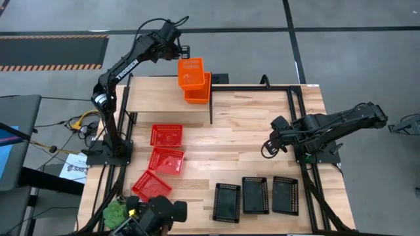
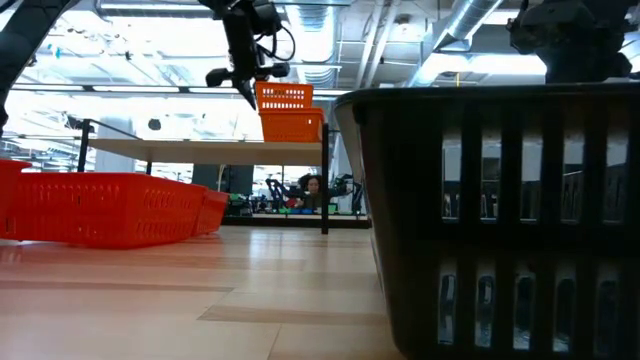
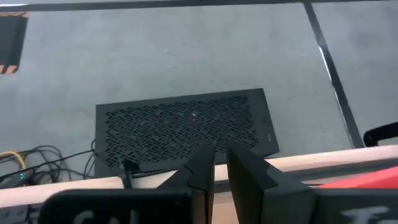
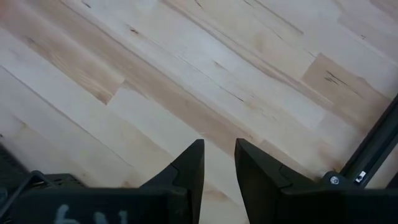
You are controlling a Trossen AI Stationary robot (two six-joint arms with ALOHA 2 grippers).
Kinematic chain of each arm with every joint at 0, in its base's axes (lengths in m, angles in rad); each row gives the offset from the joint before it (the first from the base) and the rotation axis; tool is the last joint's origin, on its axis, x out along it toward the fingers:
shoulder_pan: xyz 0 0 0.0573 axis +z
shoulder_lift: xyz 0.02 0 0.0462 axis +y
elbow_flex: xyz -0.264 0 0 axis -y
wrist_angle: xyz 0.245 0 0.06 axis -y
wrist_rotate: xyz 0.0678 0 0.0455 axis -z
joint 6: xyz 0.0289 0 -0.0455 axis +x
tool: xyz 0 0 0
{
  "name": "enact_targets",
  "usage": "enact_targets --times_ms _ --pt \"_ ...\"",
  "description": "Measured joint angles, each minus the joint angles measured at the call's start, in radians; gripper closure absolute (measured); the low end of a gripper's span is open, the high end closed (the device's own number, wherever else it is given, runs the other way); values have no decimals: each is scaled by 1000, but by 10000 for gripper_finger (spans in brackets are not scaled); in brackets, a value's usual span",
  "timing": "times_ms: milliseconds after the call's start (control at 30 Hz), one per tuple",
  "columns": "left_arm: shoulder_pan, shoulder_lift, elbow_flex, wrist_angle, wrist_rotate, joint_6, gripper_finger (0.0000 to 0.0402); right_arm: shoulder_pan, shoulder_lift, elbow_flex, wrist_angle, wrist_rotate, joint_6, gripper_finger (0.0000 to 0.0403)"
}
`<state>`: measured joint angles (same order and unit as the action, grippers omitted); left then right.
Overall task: Stack baskets on shelf by color
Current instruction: Stack the orange bin on top of the other orange bins on the shelf
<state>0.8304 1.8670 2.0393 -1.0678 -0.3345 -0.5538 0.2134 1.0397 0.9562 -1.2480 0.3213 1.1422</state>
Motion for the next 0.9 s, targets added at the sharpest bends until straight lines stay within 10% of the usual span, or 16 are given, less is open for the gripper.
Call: enact_targets --times_ms 900 --pt "-113 -1 -50 -7 225 -23 370 0 0 0 3 -2 -2 290"
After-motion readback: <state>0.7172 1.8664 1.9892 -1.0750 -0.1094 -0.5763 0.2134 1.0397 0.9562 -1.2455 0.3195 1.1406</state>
